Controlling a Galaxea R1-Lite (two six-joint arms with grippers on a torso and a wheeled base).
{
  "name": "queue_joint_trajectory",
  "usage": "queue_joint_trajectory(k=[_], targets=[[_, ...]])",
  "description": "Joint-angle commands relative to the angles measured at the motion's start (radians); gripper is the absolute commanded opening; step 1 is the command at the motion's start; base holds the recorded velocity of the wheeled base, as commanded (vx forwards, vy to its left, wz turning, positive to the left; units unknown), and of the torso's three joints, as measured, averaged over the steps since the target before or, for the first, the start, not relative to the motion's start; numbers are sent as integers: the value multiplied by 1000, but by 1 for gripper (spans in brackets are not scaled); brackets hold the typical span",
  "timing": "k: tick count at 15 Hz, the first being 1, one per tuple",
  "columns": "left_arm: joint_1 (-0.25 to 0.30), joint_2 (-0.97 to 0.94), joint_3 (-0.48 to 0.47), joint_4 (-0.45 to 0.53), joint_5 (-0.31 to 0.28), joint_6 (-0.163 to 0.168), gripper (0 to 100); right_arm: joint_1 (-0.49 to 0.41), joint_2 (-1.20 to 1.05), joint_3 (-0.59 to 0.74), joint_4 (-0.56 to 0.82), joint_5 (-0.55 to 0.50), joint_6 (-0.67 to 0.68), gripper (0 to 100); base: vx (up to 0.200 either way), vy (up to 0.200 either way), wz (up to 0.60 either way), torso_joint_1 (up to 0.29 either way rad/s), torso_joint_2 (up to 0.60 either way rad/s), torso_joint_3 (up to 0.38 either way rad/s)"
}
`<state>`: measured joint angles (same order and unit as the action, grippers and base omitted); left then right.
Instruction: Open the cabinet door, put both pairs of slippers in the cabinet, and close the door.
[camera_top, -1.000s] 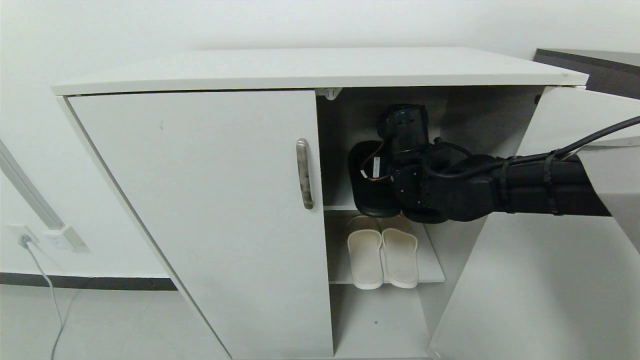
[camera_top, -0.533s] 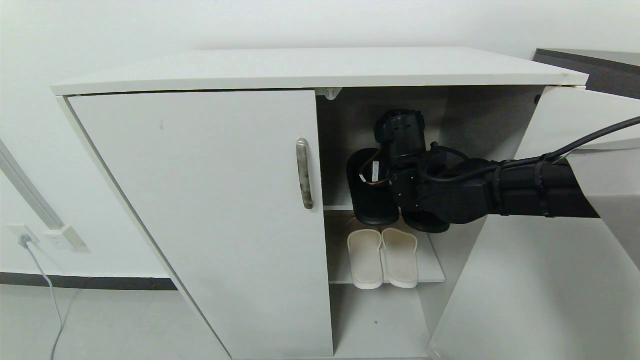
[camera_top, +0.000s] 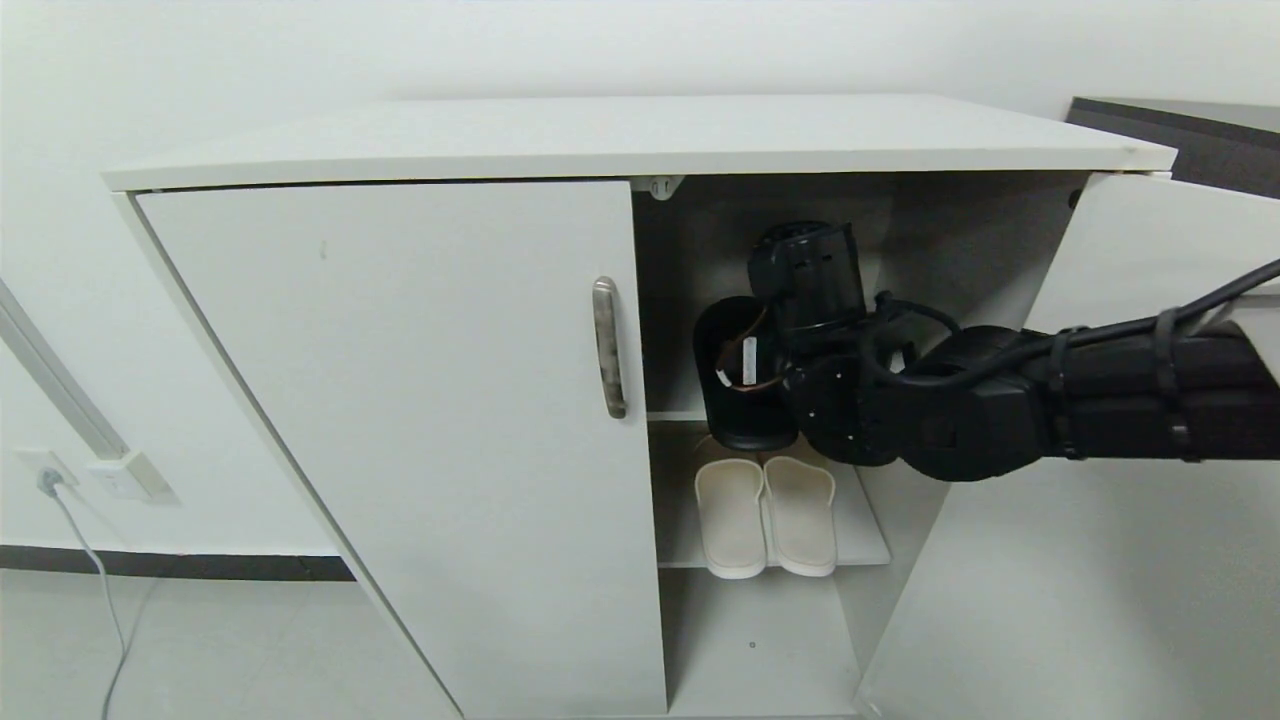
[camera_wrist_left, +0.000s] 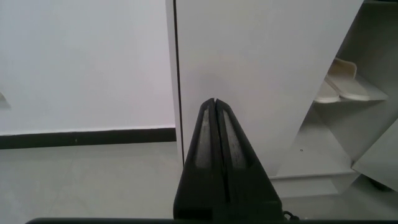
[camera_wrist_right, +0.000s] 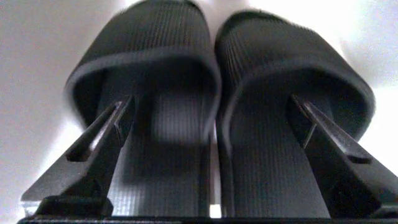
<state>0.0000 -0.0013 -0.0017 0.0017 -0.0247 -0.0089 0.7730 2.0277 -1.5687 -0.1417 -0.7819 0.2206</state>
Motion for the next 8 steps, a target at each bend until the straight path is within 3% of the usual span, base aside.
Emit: queue_joint_trajectory(k=[1,7,8], targets=[[0,1,0,1,0,0,0,37,-109,101,-4,-3,2,100,0,0,0,0,0,0],[0,1,0,1,0,1,0,131,-340,404,-125,-3,0,100,0,0,0,0,0,0],[0,1,0,1,0,1,0,141,-356,431,-148,-2,0,0,0,0,0,0,0,0]])
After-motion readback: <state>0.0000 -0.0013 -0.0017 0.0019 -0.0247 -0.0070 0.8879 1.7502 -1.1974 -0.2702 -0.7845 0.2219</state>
